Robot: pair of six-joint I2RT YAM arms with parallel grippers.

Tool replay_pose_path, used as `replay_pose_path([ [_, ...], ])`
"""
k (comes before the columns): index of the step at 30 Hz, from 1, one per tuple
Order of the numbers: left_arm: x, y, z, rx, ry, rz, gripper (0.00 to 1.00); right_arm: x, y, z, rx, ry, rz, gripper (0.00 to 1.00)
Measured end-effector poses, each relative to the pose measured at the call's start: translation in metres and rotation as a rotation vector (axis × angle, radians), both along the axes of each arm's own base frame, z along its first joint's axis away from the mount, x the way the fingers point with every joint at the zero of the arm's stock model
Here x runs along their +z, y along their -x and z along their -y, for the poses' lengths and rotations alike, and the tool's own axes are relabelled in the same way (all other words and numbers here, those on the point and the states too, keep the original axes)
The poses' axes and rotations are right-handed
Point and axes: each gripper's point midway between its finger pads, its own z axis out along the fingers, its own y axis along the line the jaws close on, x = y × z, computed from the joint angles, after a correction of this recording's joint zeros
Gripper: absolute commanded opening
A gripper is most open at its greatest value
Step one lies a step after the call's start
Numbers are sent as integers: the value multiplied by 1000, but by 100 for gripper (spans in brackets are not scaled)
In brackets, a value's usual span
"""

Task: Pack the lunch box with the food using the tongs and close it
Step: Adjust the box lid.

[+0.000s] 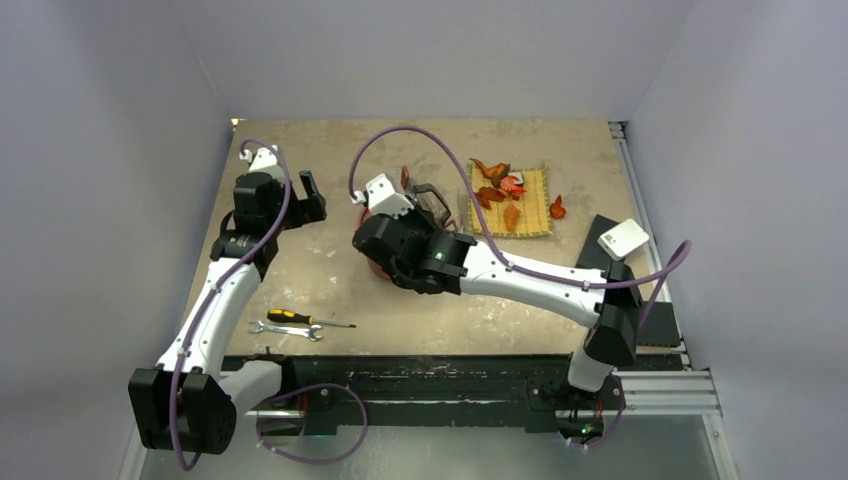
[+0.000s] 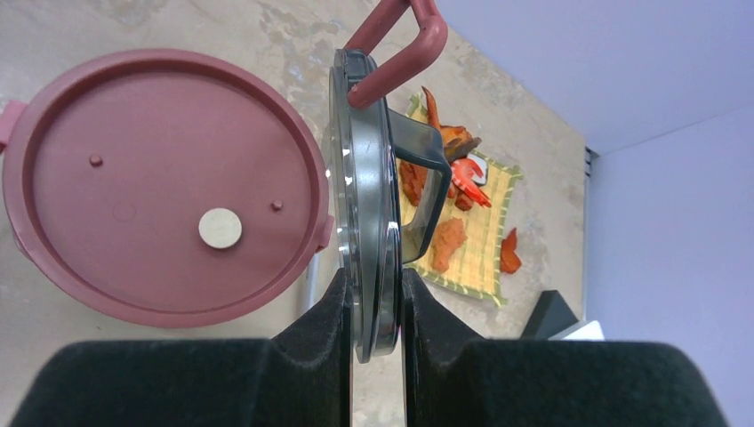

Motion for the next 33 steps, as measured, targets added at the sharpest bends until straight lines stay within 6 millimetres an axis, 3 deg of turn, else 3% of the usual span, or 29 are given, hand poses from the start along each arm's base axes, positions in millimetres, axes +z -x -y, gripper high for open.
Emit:
replay_pose_path([
  [9,0,0,4,-18,14,0,96,2,11,-6,11,123,52,0],
  [13,11,4,14,-46,80,23,93,4,11,-8,32,137,89,0],
  [15,25,7,20,-58,126,55,92,2,14,-1,50,143,103,0],
  [18,67,14,32,-84,219,145,91,7,20,16,97,119,133,0],
  [22,137,26,54,-177,363,291,91,38,26,34,148,6,223,0],
  [24,162,31,67,-240,434,333,91,55,28,39,163,-54,270,0],
  [28,178,36,91,-346,561,322,93,66,29,35,193,-91,318,0],
  [33,175,40,119,-430,658,250,94,53,32,20,251,-32,321,0],
])
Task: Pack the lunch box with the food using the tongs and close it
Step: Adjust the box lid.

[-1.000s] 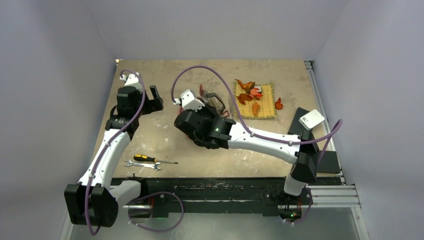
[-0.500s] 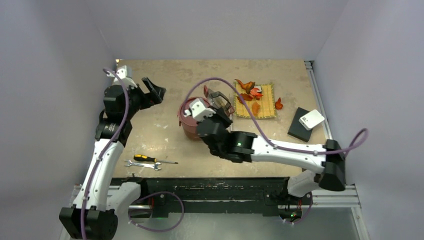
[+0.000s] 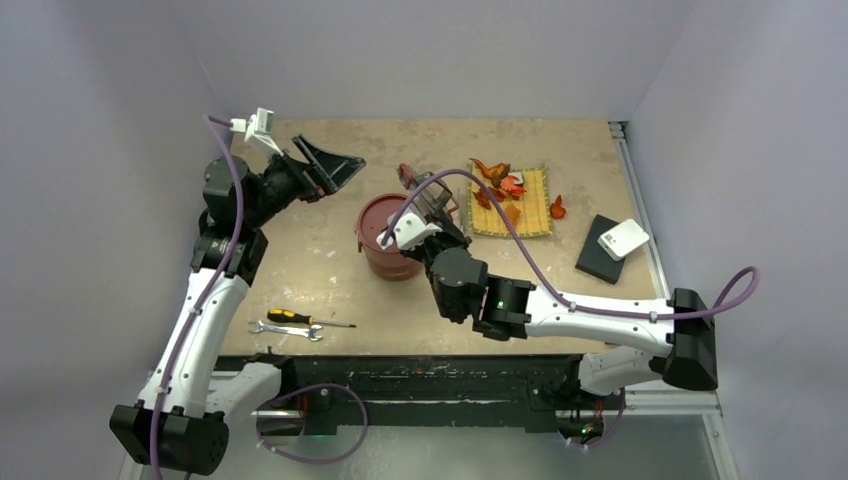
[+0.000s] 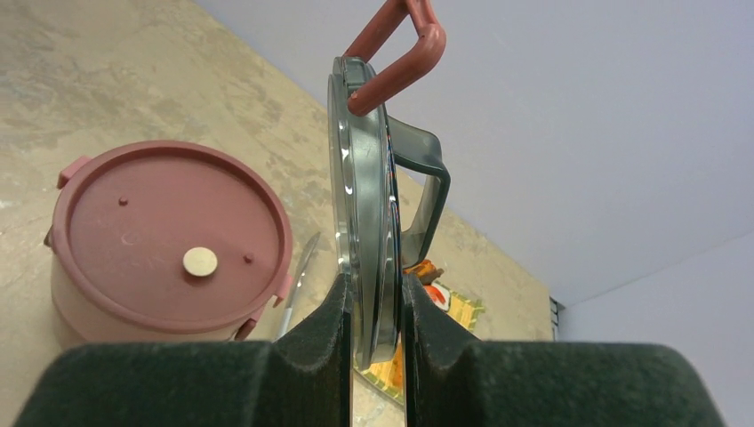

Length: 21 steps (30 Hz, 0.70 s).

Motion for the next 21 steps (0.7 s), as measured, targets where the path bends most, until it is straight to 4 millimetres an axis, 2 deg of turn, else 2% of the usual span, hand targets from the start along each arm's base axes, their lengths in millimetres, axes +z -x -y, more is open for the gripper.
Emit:
replay_pose_path([
  [4,3,12,34,-106,19,8,97,-9,0,-12,20,42,2,0],
  [8,-4,17,60,-186,35,-11,99,-18,0,-19,25,89,4,0],
  [14,-21,9,63,-175,34,-59,99,-32,-2,-27,28,153,0,0],
  [18,-33,5,64,-171,21,-84,99,-30,-3,-28,28,156,10,0],
  [21,-51,1,66,-171,8,-134,99,-27,-4,-28,27,158,23,0],
])
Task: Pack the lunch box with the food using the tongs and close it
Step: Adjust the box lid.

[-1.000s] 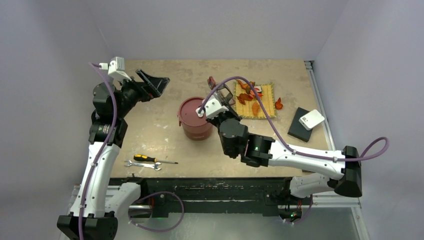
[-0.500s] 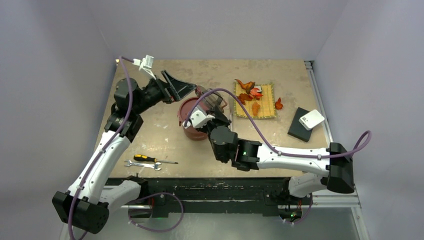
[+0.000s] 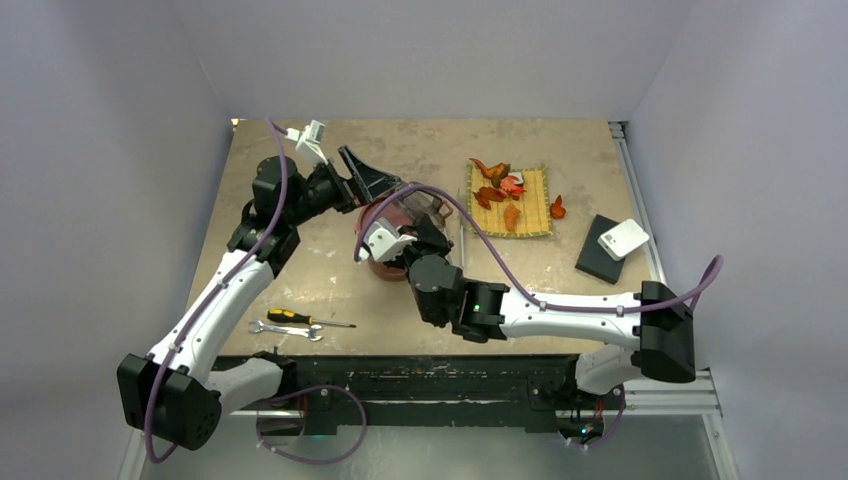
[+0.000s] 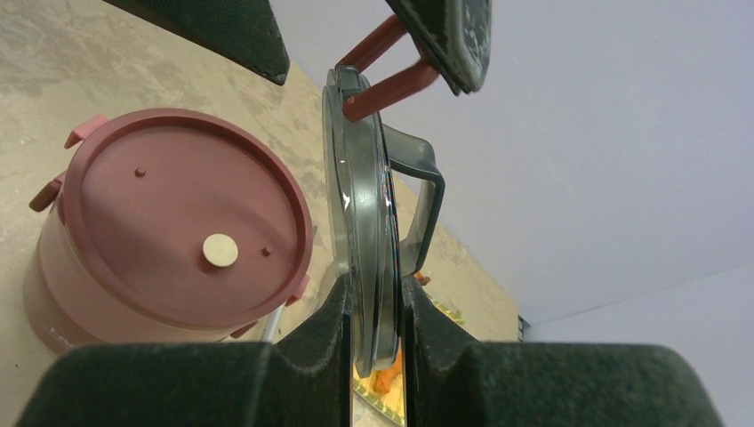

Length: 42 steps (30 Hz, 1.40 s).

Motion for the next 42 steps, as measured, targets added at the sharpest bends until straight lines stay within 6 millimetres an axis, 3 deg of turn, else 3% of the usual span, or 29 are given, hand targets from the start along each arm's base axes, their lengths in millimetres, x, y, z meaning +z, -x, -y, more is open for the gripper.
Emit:
replay_pose_path([
  [5,-16,-4,4,-6,-15,-42,92,-8,0,-5,6,44,0,0],
  [15,-21,0,14,-48,23,-75,41,-16,0,-13,17,92,10,0],
  [21,-22,3,16,-48,45,-115,21,-23,-3,-17,5,112,13,0],
  [25,-22,6,11,-20,50,-112,16,-24,-2,-18,12,92,6,23],
  [30,-26,12,3,25,52,-110,15,-30,2,-25,50,28,-35,36],
  [35,-43,10,-8,92,35,-125,15,-36,10,-23,82,-58,-103,60],
  [42,-74,0,-25,164,-21,-169,15,-35,20,-18,127,-187,-175,74],
])
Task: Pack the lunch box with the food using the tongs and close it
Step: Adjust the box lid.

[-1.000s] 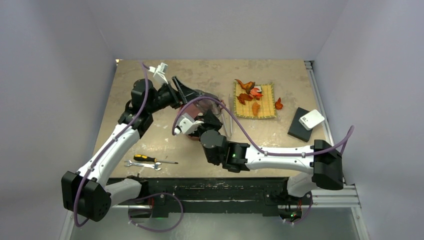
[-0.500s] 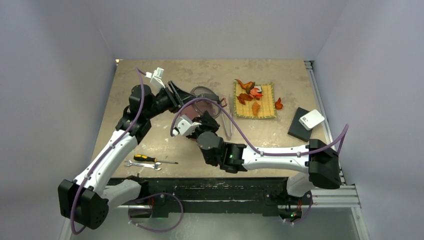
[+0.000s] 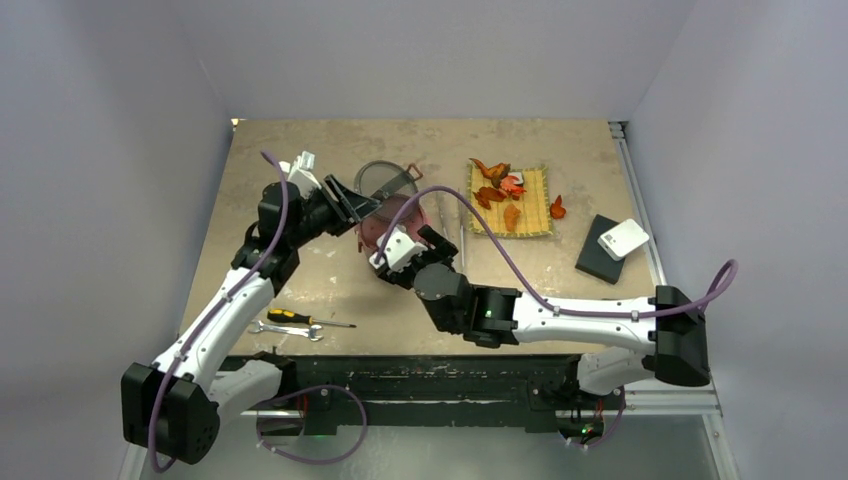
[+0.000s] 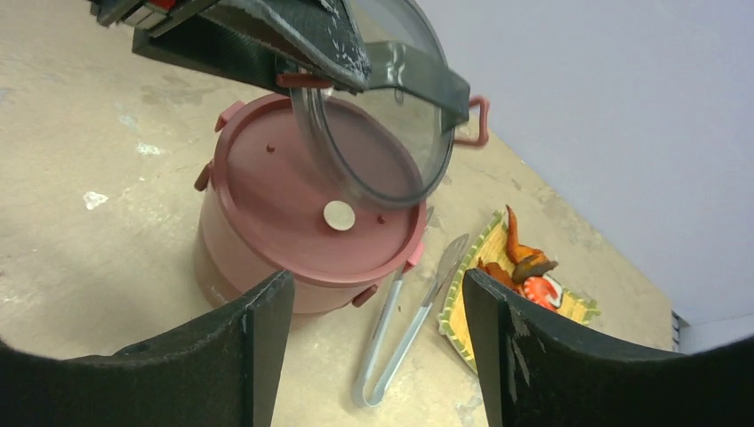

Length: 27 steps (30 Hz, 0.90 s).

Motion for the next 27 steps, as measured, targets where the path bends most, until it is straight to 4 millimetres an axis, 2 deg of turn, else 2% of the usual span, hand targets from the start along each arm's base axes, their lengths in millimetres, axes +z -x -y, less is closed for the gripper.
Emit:
replay_pose_path([
  [5,-19,-11,-10,3,-39,-30,15,-2,7,5,19,-49,-44,82],
  [8,-29,-10,-13,-35,-61,-49,15,6,9,9,21,-102,-59,86],
  [11,-31,-7,-14,-80,-69,-41,15,16,8,17,22,-164,-85,89],
  [17,-36,5,-15,-178,-81,-39,15,44,-25,36,28,-313,-163,90],
  [19,-37,10,-12,-209,-77,-43,15,56,-36,41,25,-379,-187,93],
  [23,-36,18,-7,-273,-73,-38,15,74,-42,37,94,-464,-231,95],
  [25,-35,20,-6,-301,-81,-39,15,77,-44,33,171,-477,-272,95],
  [27,-31,20,-6,-325,-90,-35,14,78,-54,38,201,-481,-301,94],
])
